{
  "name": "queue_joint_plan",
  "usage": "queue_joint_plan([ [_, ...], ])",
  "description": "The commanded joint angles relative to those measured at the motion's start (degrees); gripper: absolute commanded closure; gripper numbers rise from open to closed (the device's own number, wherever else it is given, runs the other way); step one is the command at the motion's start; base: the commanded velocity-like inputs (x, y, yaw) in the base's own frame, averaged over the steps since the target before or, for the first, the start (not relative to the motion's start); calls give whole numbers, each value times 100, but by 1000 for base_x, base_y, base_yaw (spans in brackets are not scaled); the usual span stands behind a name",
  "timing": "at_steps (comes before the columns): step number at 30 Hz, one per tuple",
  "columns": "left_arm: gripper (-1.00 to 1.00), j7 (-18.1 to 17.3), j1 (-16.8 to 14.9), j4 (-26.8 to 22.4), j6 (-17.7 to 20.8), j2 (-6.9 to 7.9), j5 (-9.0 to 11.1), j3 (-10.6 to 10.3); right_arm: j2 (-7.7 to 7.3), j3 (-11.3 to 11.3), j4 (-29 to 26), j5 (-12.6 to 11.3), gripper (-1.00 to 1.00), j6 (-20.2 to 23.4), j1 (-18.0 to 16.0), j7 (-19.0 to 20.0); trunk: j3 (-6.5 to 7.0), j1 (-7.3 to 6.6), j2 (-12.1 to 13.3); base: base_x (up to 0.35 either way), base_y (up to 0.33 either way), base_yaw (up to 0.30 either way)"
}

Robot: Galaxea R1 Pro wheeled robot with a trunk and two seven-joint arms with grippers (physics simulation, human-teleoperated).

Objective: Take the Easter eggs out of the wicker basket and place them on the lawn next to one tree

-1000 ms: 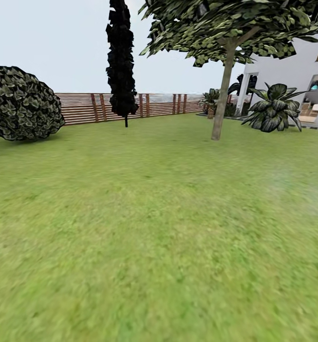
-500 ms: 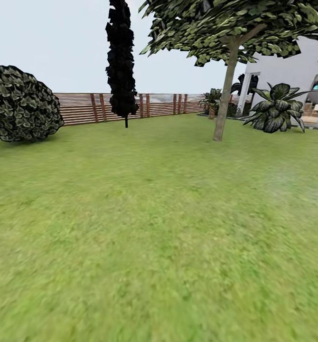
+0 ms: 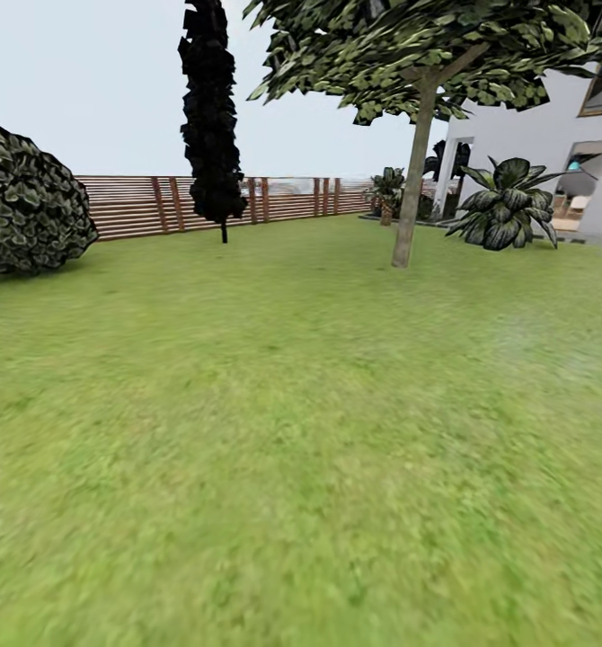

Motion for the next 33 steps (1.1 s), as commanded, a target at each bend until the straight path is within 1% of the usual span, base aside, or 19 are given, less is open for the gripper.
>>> queue_joint_plan([
  [1,-100,0,1,-4,-2,0,2,0,0,2,1,-1,-100,-3,-2,0,-4,3,-2,324,88,-109],
  [33,-100,-2,1,-5,-2,0,0,0,0,-3,1,-1,-100,-3,-2,0,-4,3,-2,324,88,-5],
])
